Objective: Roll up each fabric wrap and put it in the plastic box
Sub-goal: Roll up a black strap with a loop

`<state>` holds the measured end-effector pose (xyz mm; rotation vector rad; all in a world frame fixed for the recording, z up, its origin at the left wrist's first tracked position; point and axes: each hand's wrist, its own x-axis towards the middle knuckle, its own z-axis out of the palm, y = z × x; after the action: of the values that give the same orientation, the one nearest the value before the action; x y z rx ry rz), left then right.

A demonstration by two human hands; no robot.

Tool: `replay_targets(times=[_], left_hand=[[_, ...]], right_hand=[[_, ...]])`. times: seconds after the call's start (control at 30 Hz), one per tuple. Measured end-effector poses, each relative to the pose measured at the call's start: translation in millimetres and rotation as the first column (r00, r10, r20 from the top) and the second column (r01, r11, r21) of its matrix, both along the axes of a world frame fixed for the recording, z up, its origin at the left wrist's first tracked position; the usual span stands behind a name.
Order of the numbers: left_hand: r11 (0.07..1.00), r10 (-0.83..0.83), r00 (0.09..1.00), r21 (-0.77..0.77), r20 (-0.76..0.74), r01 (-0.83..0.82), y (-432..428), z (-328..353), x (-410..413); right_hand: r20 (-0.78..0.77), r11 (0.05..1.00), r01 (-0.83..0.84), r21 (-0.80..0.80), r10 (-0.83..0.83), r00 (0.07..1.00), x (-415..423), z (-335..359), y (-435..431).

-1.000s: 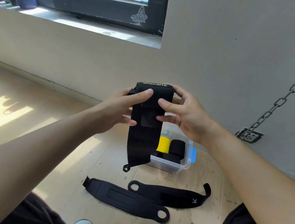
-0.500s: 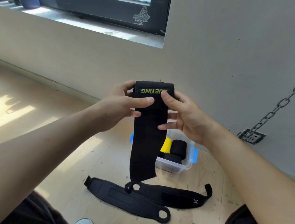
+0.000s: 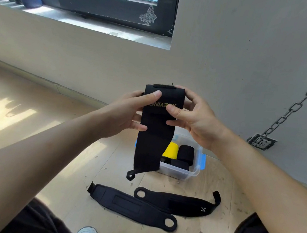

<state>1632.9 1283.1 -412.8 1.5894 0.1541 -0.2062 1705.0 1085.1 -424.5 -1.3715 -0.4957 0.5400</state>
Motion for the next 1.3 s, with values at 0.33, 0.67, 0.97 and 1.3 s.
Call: replay_targets(times=[0.33,0.67,0.97,1.3], left_hand=[[0.995,0.1,0.991,-0.039,0.091,-0.096,1.2,-0.1,-0.9],[0.996,0.058,0.993,-0.07,0.104,-0.051,4.2,-2.4,1.6],[1.0,0.013,1.0,0.021,-0.018,-0.013,2.8,0.4,-0.5],[0.995,0.1,0.989,-0.019,0.112,-0.099,4.5,-3.1,-1.2]], right_hand=[[-0.05,0.994,-0.045,-0.099,0.04,0.998,-1.9,5.1,0.5],[-0.098,0.993,-0.003,-0.119,-0.009,0.995,-3.7,6.2,0.9],[-0.048,1.0,0.024,-0.016,-0.024,0.999,-1.7,3.1,0.0],[-0.142,0.987,-0.073,-0.143,0.052,0.989,-4.3,9.2,1.3]])
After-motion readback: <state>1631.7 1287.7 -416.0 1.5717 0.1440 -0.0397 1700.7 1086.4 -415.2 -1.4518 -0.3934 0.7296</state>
